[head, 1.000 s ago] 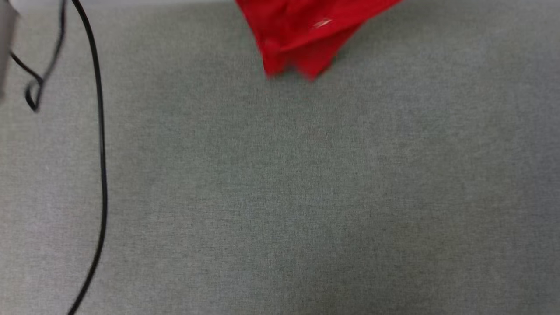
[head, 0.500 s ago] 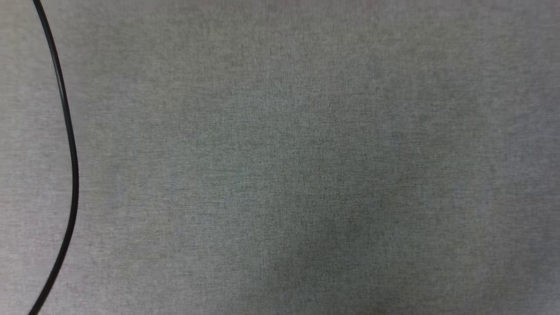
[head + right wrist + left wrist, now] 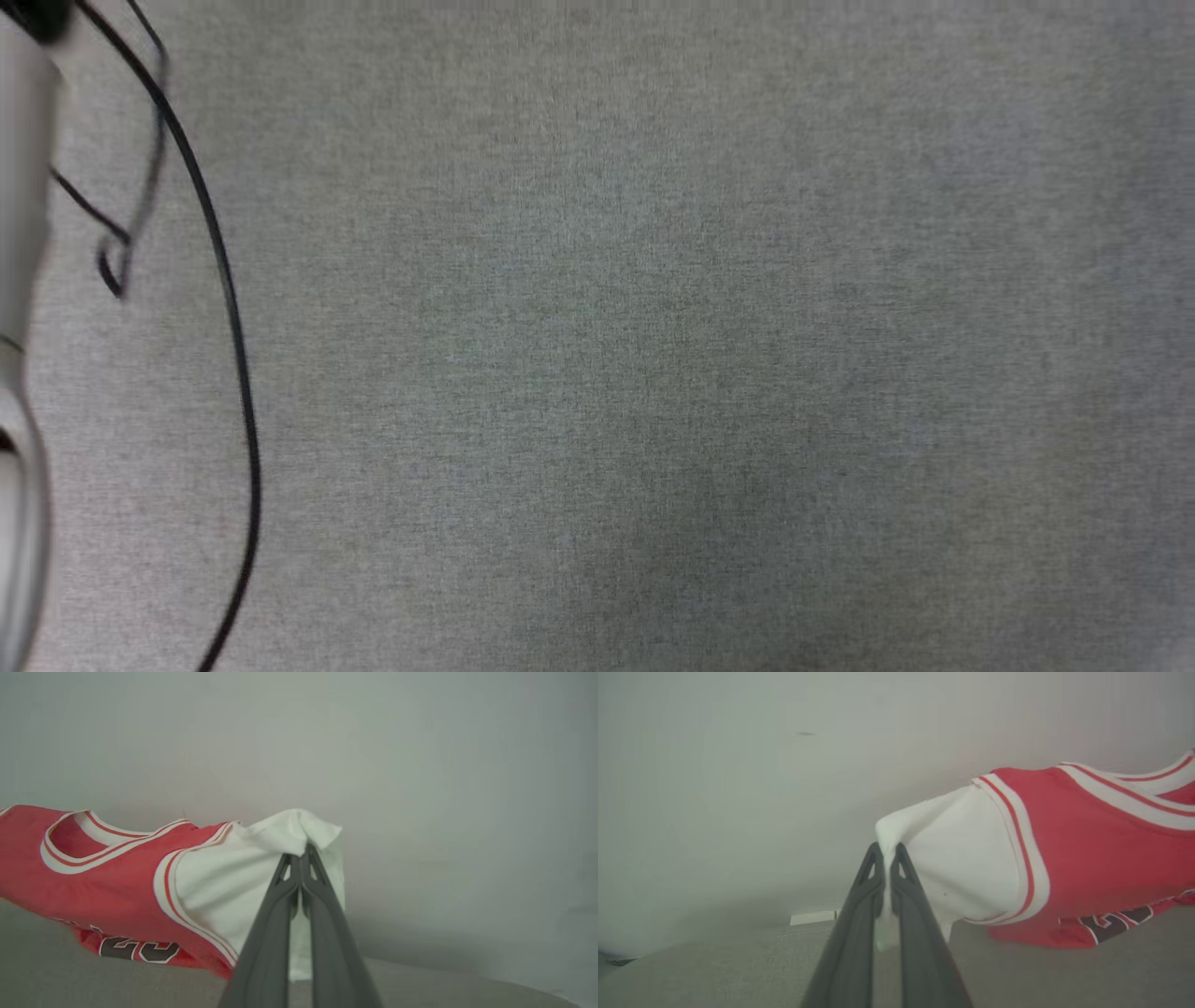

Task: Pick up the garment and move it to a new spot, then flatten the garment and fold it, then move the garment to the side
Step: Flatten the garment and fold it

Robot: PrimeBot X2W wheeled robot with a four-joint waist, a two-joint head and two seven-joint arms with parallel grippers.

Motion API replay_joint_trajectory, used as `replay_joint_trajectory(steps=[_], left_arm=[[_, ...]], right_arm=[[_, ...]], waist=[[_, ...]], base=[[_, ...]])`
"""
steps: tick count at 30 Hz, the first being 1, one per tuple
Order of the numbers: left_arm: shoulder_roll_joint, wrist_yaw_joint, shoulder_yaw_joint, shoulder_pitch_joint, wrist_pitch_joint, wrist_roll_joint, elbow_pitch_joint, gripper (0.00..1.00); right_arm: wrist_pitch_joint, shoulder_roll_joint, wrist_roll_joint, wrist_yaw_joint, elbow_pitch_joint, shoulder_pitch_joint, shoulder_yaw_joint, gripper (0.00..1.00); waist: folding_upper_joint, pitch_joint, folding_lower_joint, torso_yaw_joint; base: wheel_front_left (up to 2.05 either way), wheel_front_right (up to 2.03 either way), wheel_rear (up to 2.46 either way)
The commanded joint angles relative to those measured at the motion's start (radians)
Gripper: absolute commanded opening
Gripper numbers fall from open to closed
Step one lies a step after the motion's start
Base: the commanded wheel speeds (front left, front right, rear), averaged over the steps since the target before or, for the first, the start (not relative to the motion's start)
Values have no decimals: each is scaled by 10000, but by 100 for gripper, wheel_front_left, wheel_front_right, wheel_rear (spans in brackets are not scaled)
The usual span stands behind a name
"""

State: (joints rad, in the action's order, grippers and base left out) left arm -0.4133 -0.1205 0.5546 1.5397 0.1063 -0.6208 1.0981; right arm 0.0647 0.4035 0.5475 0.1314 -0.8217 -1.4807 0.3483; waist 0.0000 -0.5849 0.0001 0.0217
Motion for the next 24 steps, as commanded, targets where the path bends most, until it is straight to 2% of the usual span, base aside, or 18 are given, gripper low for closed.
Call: replay_joint_trajectory(steps=[1, 7, 16, 24], left_arm=[[23, -51, -31, -661, 122, -259, 37, 0], [228, -99, 103, -3283, 654, -1100, -442, 0], [-116, -92, 195, -7104, 1298, -1971, -1564, 0], [-448, 353, 41, -9788, 1453, -2319, -2587, 0]], right_arm=[[-163, 31, 311, -14, 142, 798, 222, 0], [-597, 230, 1515, -14, 870, 3878, 771, 0], [-1093, 524, 2447, -11, 1867, 7513, 755, 0], [-1309, 364, 2492, -14, 2464, 10017, 217, 0]], waist=[[0, 445, -1, 25], [0, 1604, -1, -36], [0, 3143, -1, -35], [0, 4505, -1, -31]], base=[[0, 0, 0], [0, 0, 0], [0, 0, 0], [0, 0, 0]])
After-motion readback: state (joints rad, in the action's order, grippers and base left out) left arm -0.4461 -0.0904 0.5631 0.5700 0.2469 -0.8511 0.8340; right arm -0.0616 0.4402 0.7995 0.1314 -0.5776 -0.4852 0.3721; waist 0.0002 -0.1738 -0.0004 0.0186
